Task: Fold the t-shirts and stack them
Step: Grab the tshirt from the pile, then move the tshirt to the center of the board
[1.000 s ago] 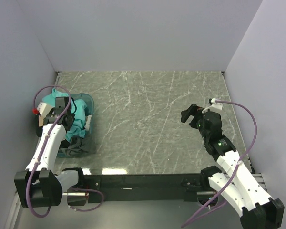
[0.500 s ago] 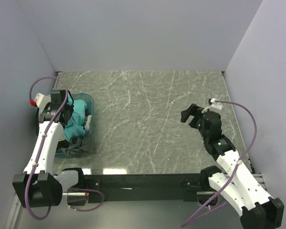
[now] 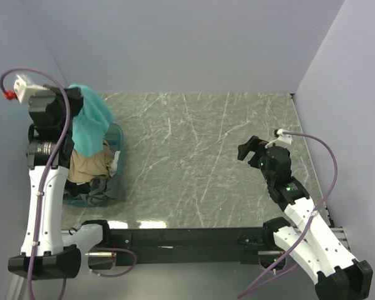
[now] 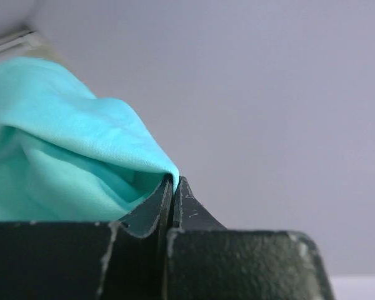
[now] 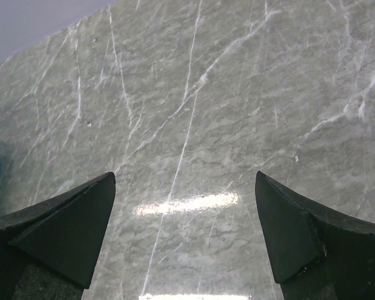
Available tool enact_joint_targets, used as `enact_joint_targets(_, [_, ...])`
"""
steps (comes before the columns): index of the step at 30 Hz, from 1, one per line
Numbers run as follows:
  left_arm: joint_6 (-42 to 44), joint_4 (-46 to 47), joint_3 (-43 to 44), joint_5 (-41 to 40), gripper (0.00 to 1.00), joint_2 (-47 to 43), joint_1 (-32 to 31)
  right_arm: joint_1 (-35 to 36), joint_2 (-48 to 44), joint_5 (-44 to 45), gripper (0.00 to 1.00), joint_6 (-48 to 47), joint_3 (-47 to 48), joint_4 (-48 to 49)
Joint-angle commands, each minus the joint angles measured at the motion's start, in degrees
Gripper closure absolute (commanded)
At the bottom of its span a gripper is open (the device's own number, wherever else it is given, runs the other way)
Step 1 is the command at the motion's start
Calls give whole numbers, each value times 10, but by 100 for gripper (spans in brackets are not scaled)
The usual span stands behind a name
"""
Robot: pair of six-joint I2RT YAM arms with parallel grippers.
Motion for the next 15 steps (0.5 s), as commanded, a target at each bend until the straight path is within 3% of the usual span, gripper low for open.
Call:
enact_joint_targets(1, [42, 77, 94, 76, 99, 38, -28, -2, -7, 13, 2, -9, 6, 20])
enact_joint_targets(6, [126, 61, 209, 25, 99, 107, -193, -2, -5, 19, 2, -10, 9, 17])
enact_joint_targets(15, [165, 111, 268, 112, 99, 205, -340, -2, -15, 42, 2, -10, 7, 9])
